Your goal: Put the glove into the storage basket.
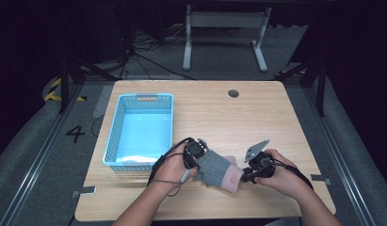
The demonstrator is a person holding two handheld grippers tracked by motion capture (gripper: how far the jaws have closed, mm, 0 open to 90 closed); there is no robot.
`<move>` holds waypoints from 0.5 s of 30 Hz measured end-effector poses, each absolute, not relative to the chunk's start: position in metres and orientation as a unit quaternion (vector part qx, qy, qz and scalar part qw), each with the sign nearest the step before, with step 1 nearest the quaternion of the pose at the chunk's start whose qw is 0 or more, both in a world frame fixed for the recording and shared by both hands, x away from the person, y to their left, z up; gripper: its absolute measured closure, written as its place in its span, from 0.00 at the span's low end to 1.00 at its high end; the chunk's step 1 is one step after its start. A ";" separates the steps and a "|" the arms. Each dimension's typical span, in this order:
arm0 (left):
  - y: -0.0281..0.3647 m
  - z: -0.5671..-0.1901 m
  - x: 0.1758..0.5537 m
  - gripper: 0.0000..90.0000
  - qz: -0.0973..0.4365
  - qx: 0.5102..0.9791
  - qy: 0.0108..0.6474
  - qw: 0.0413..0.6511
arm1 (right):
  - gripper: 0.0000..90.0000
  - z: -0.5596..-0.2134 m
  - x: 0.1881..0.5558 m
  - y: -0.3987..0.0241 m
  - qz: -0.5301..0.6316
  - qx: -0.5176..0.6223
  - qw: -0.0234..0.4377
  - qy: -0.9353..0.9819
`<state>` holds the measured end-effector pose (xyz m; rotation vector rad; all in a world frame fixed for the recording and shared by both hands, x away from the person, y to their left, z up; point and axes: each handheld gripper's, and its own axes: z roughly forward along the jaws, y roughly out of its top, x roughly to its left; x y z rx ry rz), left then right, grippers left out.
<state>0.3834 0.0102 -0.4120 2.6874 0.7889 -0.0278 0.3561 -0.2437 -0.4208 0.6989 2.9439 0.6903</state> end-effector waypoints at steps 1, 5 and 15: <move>0.010 -0.411 0.383 0.99 -0.009 0.946 0.277 0.171 | 0.88 -0.420 0.356 -0.243 0.221 0.227 0.021 0.948; 0.012 -0.405 0.379 0.99 -0.014 0.944 0.277 0.180 | 0.93 -0.414 0.354 -0.243 0.229 0.241 0.017 0.943; 0.022 -0.389 0.366 0.99 -0.006 0.941 0.279 0.194 | 0.95 -0.394 0.354 -0.244 0.256 0.256 0.012 0.932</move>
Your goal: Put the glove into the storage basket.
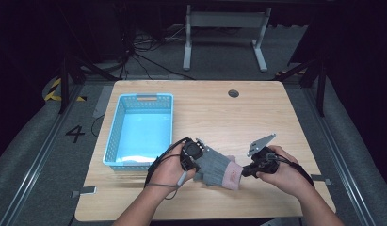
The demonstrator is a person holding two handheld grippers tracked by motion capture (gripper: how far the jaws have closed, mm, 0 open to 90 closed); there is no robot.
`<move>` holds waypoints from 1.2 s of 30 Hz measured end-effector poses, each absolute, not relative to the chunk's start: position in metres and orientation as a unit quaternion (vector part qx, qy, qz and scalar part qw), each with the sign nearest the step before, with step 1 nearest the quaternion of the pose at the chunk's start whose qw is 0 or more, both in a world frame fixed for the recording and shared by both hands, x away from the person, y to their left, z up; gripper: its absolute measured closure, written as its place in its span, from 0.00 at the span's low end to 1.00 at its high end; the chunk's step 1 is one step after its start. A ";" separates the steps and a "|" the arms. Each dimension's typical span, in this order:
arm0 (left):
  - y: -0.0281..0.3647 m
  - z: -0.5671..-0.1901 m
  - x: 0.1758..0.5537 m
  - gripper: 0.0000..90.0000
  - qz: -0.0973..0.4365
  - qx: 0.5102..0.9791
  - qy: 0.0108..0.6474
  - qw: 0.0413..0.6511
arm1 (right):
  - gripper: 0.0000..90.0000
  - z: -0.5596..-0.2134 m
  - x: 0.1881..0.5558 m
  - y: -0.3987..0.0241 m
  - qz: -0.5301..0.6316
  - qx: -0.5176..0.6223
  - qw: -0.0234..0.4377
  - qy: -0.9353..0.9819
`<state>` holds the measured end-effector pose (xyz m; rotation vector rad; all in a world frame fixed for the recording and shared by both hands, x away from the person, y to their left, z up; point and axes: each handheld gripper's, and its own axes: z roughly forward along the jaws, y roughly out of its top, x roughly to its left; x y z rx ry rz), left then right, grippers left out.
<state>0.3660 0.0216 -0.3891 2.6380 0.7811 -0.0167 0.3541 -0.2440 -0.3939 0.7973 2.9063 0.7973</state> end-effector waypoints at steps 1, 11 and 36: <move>0.023 -0.387 0.364 0.99 -0.004 0.940 0.280 0.195 | 0.95 -0.392 0.355 -0.244 0.257 0.255 0.013 0.932; 0.026 -0.377 0.349 0.99 0.004 0.939 0.276 0.204 | 0.96 -0.384 0.365 -0.245 0.280 0.260 0.033 0.924; 0.021 -0.383 0.345 0.99 -0.014 0.946 0.267 0.184 | 0.96 -0.396 0.384 -0.241 0.287 0.296 0.044 0.910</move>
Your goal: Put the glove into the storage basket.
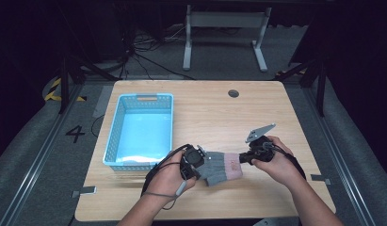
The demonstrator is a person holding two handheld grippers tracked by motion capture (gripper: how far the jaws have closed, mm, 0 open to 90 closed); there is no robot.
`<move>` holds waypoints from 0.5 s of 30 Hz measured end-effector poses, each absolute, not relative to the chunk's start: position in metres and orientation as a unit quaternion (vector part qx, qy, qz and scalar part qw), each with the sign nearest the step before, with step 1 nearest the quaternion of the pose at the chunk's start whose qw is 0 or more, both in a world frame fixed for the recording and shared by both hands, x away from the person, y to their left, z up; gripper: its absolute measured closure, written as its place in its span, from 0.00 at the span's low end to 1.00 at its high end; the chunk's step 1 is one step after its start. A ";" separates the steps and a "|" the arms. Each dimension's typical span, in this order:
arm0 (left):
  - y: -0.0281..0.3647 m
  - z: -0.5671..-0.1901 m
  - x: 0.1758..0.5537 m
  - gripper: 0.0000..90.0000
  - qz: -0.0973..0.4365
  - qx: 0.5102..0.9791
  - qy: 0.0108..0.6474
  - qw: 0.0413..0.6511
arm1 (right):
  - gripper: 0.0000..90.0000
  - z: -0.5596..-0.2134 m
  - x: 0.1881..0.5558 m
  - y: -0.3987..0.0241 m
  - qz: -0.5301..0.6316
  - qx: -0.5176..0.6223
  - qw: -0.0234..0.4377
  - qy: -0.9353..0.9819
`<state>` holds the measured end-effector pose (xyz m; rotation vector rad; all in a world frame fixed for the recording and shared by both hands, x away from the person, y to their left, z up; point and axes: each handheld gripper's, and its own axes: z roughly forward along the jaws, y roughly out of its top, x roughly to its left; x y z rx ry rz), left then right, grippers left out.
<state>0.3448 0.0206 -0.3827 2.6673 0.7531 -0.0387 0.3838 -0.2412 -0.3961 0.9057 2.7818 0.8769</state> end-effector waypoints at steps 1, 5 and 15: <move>0.021 -0.383 0.345 0.99 -0.014 0.946 0.267 0.184 | 0.96 -0.396 0.384 -0.241 0.287 0.296 0.044 0.910; 0.023 -0.387 0.349 0.99 -0.018 0.945 0.273 0.182 | 0.96 -0.401 0.386 -0.239 0.280 0.301 0.037 0.911; 0.019 -0.397 0.354 0.99 -0.027 0.946 0.276 0.170 | 0.96 -0.409 0.392 -0.238 0.273 0.310 0.034 0.910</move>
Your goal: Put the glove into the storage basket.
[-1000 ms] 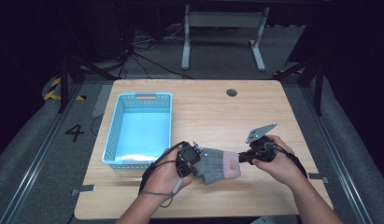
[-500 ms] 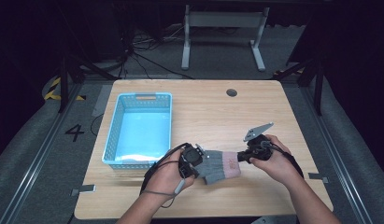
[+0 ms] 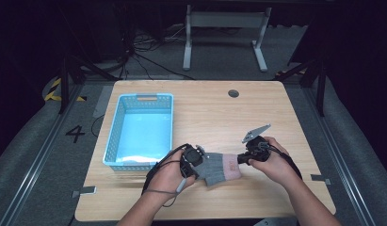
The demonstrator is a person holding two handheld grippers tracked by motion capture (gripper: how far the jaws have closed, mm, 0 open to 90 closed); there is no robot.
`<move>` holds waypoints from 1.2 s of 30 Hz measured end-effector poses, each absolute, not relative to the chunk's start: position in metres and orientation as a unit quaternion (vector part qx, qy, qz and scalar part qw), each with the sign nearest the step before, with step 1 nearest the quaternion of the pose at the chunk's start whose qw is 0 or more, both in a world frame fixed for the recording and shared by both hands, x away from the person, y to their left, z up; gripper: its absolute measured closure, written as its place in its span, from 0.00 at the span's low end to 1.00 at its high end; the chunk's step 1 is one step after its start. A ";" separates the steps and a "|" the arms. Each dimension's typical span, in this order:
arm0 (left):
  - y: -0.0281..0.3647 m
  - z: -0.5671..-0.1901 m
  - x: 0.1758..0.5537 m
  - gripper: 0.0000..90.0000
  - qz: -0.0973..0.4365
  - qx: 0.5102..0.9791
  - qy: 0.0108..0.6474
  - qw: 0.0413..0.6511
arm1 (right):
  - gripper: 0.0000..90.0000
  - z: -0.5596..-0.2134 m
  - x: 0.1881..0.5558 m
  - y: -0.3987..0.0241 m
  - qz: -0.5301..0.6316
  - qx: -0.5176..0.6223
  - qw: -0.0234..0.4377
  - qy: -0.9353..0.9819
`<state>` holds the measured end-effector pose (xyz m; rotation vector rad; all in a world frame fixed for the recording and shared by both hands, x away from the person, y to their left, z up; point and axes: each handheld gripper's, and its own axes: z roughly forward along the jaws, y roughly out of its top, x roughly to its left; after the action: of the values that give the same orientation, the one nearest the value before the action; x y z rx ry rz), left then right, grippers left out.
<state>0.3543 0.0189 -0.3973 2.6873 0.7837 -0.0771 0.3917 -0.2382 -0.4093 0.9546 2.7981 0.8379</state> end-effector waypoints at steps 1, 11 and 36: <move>0.019 -0.399 0.355 1.00 -0.027 0.946 0.276 0.168 | 0.96 -0.410 0.393 -0.238 0.272 0.311 0.034 0.910; 0.016 -0.411 0.360 0.99 -0.038 0.947 0.280 0.150 | 0.96 -0.420 0.398 -0.236 0.265 0.316 0.032 0.910; 0.013 -0.422 0.371 0.99 -0.020 0.948 0.290 0.127 | 0.89 -0.410 0.388 -0.248 0.266 0.329 0.049 0.905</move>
<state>0.3706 0.0129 -0.4225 2.7595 0.8451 -0.0593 0.3878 -0.2482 -0.4100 1.0030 2.7563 0.8117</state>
